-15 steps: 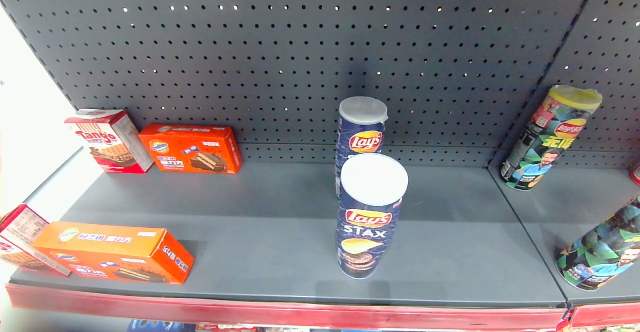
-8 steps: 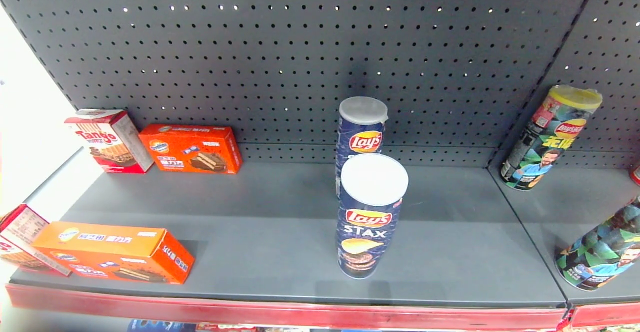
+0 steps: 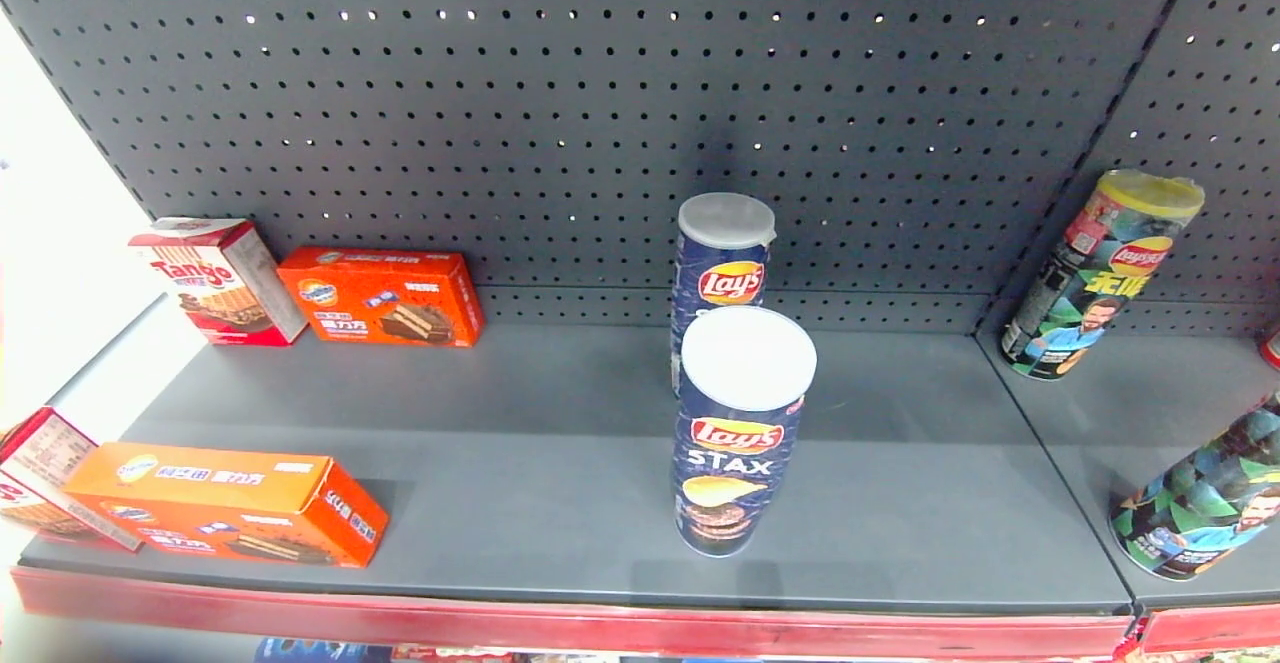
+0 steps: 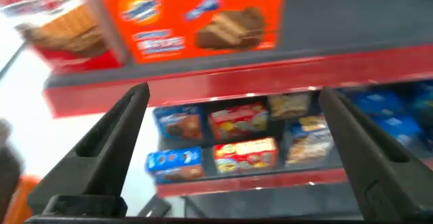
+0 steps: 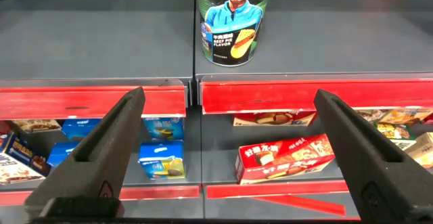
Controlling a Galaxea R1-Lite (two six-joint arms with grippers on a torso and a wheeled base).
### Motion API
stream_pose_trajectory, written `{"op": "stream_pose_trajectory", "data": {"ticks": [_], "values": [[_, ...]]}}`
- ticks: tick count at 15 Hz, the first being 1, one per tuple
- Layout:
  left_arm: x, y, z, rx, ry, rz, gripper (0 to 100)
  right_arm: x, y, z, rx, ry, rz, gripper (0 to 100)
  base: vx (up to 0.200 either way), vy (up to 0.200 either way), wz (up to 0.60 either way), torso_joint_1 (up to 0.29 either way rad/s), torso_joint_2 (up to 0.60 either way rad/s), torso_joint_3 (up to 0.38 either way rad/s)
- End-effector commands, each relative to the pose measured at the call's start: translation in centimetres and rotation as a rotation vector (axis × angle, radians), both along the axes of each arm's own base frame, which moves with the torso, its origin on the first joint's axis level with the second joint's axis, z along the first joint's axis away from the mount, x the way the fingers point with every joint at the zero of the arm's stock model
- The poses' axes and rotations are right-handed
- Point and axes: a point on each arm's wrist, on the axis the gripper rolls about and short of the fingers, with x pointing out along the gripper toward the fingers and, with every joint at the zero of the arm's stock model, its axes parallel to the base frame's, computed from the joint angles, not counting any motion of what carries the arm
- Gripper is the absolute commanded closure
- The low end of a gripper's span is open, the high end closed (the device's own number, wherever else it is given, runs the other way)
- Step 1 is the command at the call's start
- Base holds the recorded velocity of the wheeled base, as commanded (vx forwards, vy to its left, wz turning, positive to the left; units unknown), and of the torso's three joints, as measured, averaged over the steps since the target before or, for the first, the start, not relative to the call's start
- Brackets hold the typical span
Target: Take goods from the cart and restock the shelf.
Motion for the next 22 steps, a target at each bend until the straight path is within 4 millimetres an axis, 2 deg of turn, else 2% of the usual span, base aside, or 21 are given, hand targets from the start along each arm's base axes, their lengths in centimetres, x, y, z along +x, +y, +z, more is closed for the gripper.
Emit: {"op": "stream_pose_trajectory", "data": {"ticks": [1,7,19,22], "values": [[-0.01,0.06,-0.01,-0.017,0.000,0.027,0,0.01,0.00,0.00,0.000,0.002,0.000,0,0.000,0.000,0.00,0.000,0.00,0.000],[-0.01,0.06,0.04,-0.091,-0.006,0.032,0,0.00,0.00,0.00,0.000,0.000,-0.001,0,0.000,0.000,0.00,0.000,0.00,0.000],[0.01,-0.03,0.04,-0.085,-0.003,-0.008,0,0.00,0.00,0.00,0.000,0.000,0.000,0,0.000,0.000,0.00,0.000,0.00,0.000],[-0.01,0.07,0.04,-0.081,-0.006,0.035,0,0.00,0.02,-0.02,-0.003,0.002,0.009,0,0.000,0.000,0.00,0.000,0.00,0.000]]}}
